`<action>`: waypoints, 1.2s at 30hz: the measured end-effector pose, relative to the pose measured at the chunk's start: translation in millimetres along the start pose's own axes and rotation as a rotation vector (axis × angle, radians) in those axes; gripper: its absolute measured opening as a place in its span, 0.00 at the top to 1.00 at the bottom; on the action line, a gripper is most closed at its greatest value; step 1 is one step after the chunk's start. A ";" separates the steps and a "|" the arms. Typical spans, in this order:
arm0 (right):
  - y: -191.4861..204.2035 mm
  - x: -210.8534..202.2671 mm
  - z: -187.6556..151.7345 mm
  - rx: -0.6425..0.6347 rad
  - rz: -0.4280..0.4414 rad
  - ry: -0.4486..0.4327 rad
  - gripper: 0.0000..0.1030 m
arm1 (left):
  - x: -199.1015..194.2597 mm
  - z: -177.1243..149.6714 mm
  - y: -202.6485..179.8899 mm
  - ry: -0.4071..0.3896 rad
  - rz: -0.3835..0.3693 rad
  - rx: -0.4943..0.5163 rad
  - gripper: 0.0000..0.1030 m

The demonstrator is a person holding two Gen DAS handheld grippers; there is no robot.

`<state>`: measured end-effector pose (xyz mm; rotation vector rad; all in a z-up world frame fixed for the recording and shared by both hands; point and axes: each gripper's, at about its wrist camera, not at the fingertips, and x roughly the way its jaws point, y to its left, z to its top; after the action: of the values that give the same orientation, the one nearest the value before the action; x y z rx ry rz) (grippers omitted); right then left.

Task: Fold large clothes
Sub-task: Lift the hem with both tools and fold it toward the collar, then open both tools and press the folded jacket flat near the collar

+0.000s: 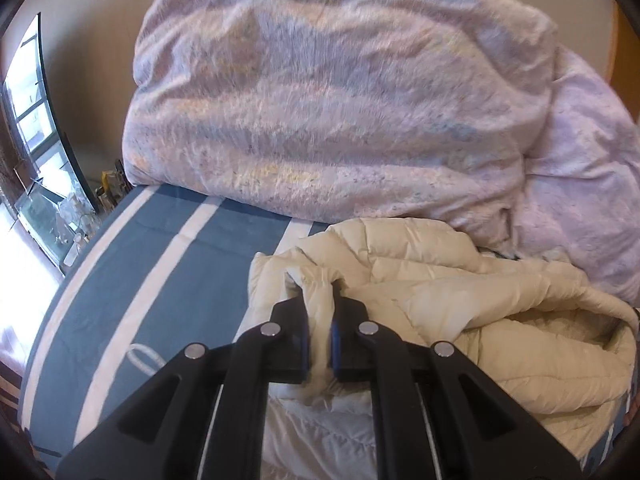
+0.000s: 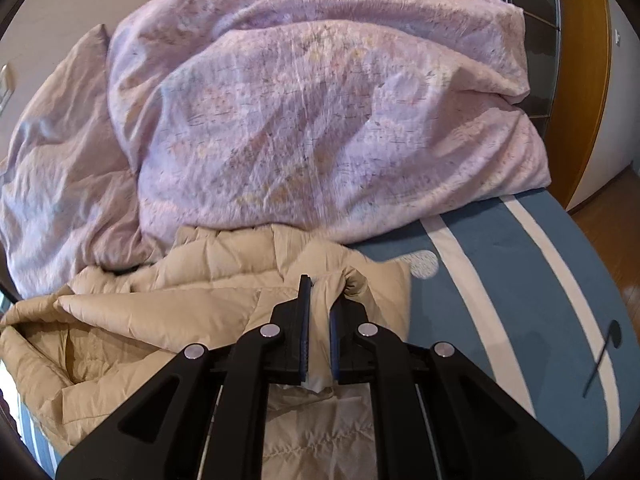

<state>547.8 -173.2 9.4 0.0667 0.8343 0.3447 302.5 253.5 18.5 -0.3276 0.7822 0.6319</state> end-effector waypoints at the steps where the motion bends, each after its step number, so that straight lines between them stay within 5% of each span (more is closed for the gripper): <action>1: 0.1 6.3 2.6 0.005 -0.002 0.000 0.93 | 7.7 0.3 -1.3 0.005 0.006 0.002 0.91; 5: -0.4 27.0 8.9 0.028 -0.010 0.000 0.89 | 34.9 2.8 -7.6 0.017 0.022 0.000 0.89; 7: -2.5 35.5 10.0 0.051 0.003 0.001 0.78 | 48.7 4.9 -10.1 0.025 0.022 -0.013 0.84; 8: -4.1 37.6 10.5 0.065 0.021 0.002 0.64 | 52.1 5.7 -10.1 0.028 0.019 -0.020 0.80; 10: -10.6 36.3 12.0 0.120 0.092 -0.010 0.38 | 54.4 8.3 -7.2 0.013 0.002 -0.051 0.44; 12: -16.6 25.6 14.4 0.162 0.136 -0.059 0.21 | 45.9 12.2 -3.1 -0.042 0.008 -0.062 0.25; 15: -21.1 -0.7 16.7 0.166 0.170 -0.153 0.21 | 29.7 17.0 1.6 -0.083 -0.001 -0.040 0.22; 20: -5.2 -23.0 2.0 0.054 0.167 -0.161 0.22 | 2.7 5.9 3.2 -0.104 -0.030 -0.006 0.17; 26: 24.7 -10.3 -30.3 -0.115 0.062 -0.100 0.23 | 1.5 -17.9 -18.1 -0.080 -0.032 0.073 0.14; 36: 33.1 37.7 -35.6 -0.145 -0.119 -0.032 0.24 | 52.2 -26.6 -45.7 -0.029 0.076 0.141 0.14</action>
<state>535.9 -132.5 -35.1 -0.1119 0.7755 0.2905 345.2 226.3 -35.9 -0.1603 0.8100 0.6472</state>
